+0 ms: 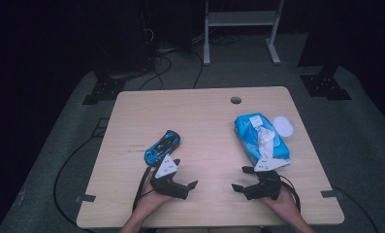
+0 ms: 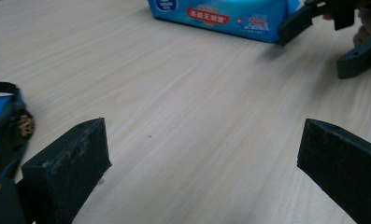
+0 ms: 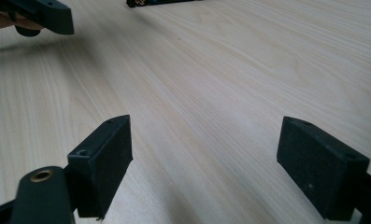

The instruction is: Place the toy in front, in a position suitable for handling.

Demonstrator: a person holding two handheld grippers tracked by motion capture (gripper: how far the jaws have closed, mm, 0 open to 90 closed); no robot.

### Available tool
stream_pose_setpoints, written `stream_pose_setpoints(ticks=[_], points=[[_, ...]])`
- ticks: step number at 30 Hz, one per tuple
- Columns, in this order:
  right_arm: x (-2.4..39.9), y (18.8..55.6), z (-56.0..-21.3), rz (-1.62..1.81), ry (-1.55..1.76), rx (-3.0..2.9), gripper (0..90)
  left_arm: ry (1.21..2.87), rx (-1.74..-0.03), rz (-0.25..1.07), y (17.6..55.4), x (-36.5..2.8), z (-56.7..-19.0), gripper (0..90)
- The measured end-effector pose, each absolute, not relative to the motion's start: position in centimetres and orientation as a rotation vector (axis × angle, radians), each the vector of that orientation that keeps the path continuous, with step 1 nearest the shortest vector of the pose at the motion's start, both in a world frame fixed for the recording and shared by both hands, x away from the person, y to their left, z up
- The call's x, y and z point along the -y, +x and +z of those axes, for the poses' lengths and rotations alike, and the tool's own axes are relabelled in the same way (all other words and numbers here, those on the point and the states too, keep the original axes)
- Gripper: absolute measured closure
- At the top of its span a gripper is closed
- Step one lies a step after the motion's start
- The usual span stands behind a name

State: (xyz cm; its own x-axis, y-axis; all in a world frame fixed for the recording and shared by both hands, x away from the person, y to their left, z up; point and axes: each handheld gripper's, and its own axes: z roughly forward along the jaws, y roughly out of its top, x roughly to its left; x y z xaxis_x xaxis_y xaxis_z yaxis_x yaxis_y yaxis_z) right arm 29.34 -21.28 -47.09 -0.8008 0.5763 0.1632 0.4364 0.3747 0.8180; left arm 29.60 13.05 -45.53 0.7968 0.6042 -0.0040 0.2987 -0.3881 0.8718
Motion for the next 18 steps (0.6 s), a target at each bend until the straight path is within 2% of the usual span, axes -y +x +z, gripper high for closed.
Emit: stream_pose_setpoints(ticks=[18], points=[[21.0,29.4,-47.3,1.395,0.921,-2.484,17.3,1.966,-0.741,0.517,31.4,-17.5,-43.4,1.6]])
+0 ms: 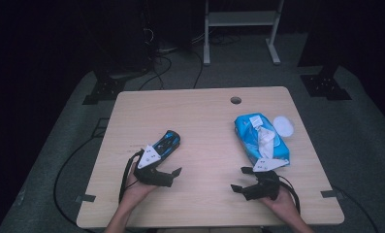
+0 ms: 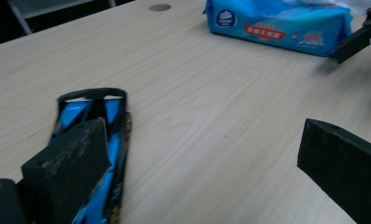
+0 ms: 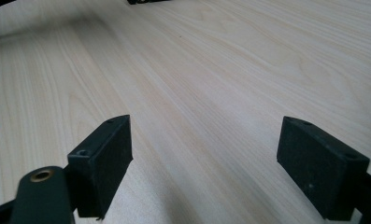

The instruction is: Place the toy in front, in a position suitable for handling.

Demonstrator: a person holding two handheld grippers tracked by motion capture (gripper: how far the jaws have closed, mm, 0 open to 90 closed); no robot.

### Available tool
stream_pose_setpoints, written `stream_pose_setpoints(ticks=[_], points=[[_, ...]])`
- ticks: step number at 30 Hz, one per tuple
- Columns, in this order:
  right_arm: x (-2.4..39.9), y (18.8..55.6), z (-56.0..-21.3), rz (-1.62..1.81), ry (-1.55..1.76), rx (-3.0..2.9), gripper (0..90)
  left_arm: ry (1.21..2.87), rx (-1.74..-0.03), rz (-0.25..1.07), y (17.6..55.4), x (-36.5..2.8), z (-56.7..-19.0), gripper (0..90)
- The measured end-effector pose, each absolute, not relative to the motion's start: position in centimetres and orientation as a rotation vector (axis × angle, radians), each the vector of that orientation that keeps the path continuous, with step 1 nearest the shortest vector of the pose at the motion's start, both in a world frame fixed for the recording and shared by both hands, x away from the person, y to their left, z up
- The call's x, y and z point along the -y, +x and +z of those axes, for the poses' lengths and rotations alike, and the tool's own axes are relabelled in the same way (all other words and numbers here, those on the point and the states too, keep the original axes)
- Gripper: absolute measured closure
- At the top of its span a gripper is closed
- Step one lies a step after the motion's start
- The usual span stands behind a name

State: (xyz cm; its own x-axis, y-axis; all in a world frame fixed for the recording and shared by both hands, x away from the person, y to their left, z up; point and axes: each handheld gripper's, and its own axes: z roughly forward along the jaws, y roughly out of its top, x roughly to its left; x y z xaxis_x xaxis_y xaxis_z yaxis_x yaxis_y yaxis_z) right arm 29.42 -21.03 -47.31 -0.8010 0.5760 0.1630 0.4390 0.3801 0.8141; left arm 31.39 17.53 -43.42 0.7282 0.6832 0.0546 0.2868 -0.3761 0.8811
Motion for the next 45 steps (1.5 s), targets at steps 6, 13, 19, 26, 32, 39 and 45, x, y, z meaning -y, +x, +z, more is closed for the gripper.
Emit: stream_pose_setpoints(ticks=[6,13,19,26,32,39,45], points=[[21.0,29.5,-47.4,1.396,0.922,-2.48,17.3,1.959,-0.767,0.53,32.0,-18.5,-43.5,1.6],[21.1,29.6,-47.4,1.385,0.937,-2.479,17.3,1.998,-0.769,0.539,33.3,-18.7,-43.2,1.6],[21.2,29.6,-47.2,1.392,0.912,-2.44,21.6,2.073,-0.754,0.582,35.1,-19.3,-42.7,1.6],[21.9,29.8,-47.3,1.404,0.975,-2.428,20.5,2.167,-0.803,0.503,38.1,-20.0,-43.7,1.6],[21.6,29.8,-47.4,1.383,0.971,-2.435,20.4,2.161,-0.839,0.493,39.5,-20.0,-45.0,6.7],[21.4,29.8,-47.6,1.375,0.969,-2.453,19.9,2.247,-0.866,0.447,40.9,-19.2,-45.6,10.2],[20.8,29.6,-47.8,1.363,0.936,-2.483,20.5,2.317,-0.852,0.406,41.7,-19.0,-45.3,11.7]])
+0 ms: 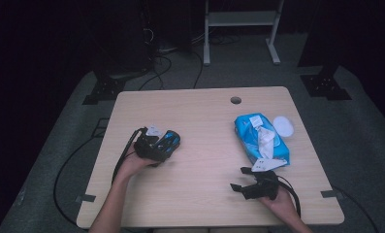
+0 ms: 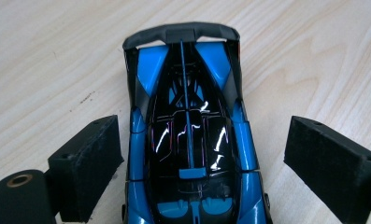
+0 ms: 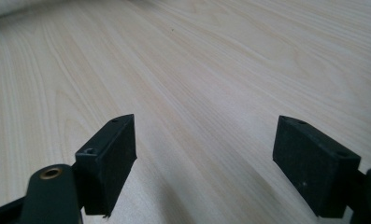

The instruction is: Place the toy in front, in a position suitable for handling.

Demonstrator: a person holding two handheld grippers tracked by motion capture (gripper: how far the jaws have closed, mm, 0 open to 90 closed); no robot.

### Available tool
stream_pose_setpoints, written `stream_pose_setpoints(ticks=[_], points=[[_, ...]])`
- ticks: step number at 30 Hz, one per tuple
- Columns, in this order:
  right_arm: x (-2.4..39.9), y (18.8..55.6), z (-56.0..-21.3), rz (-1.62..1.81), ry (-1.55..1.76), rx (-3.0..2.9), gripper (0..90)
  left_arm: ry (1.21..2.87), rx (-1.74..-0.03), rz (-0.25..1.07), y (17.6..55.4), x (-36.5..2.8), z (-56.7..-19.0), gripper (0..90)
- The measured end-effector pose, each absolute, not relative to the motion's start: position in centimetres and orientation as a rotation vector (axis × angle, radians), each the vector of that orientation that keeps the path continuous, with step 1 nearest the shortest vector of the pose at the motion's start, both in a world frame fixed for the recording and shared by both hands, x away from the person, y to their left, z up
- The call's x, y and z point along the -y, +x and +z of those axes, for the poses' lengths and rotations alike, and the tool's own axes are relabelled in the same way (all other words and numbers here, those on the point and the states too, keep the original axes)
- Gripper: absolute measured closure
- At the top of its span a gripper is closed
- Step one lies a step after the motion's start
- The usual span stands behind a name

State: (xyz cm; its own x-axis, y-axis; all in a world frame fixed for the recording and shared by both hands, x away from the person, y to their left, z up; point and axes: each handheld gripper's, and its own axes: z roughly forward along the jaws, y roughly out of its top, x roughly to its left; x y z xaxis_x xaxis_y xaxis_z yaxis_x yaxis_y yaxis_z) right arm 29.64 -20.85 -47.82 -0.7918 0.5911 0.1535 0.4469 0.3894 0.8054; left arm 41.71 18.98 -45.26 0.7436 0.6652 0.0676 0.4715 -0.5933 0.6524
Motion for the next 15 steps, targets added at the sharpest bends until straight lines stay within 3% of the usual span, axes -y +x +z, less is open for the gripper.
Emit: stream_pose_setpoints(ticks=[8,15], points=[[20.6,29.5,-47.8,1.368,0.925,-2.498,20.6,2.338,-0.937,0.346,42.4,-19.2,-46.2,15.8],[21.3,29.3,-47.2,1.384,0.909,-2.475,21.1,2.348,-0.943,0.343,42.5,-19.0,-46.4,24.7]])
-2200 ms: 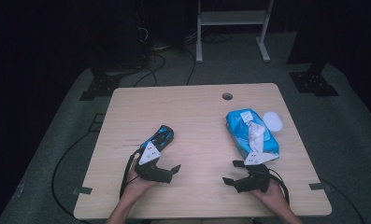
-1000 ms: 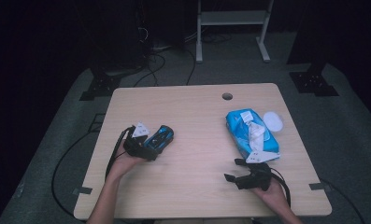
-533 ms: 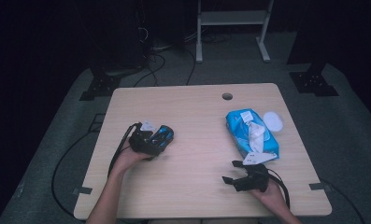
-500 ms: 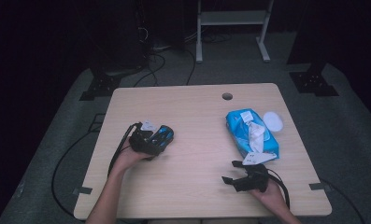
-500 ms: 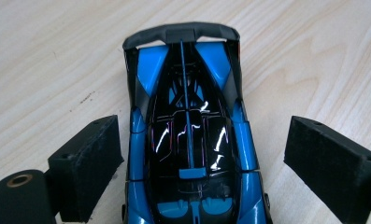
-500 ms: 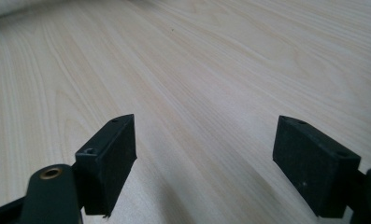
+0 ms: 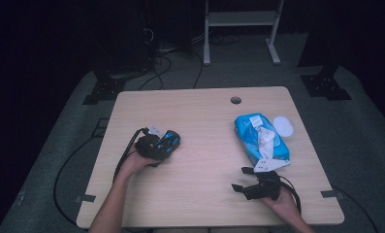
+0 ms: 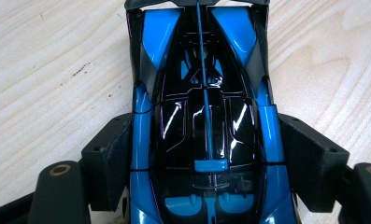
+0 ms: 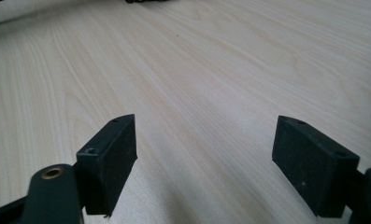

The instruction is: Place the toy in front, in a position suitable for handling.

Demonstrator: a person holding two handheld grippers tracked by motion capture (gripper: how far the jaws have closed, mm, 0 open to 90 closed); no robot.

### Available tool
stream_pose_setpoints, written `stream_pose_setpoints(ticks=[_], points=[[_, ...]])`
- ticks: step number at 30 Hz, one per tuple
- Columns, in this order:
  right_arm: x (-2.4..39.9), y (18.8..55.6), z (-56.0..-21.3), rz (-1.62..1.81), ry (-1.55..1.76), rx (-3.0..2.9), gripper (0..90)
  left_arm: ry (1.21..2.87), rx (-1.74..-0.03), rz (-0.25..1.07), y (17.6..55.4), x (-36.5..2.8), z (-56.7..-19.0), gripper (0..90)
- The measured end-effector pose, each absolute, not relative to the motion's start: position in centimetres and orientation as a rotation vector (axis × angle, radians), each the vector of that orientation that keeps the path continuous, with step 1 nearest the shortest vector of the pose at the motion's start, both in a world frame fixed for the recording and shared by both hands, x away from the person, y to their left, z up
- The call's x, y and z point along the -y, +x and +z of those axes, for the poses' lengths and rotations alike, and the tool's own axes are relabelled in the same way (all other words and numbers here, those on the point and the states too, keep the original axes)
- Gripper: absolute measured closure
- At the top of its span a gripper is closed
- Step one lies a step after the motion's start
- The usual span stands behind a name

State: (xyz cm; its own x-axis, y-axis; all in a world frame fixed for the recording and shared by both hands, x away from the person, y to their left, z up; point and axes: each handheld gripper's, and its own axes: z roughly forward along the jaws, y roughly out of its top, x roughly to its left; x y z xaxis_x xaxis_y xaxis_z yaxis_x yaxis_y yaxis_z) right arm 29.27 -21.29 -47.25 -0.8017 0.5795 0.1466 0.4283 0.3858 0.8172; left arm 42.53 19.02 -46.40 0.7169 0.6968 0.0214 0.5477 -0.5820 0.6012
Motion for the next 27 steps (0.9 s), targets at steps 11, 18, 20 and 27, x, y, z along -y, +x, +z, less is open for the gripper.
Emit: stream_pose_setpoints(ticks=[11,18,20,27], points=[[21.3,29.2,-47.2,1.412,0.903,-2.483,22.1,2.455,-0.95,0.347,43.1,-18.0,-45.6,25.7],[21.1,29.2,-47.3,1.393,0.898,-2.492,22.2,2.478,-0.955,0.339,43.4,-17.8,-45.4,25.8],[21.1,29.2,-47.3,1.399,0.896,-2.486,22.3,2.471,-0.962,0.327,43.5,-17.9,-45.4,25.8],[21.0,29.3,-47.3,1.402,0.889,-2.49,22.3,2.454,-0.975,0.324,43.5,-17.9,-45.0,26.6]])
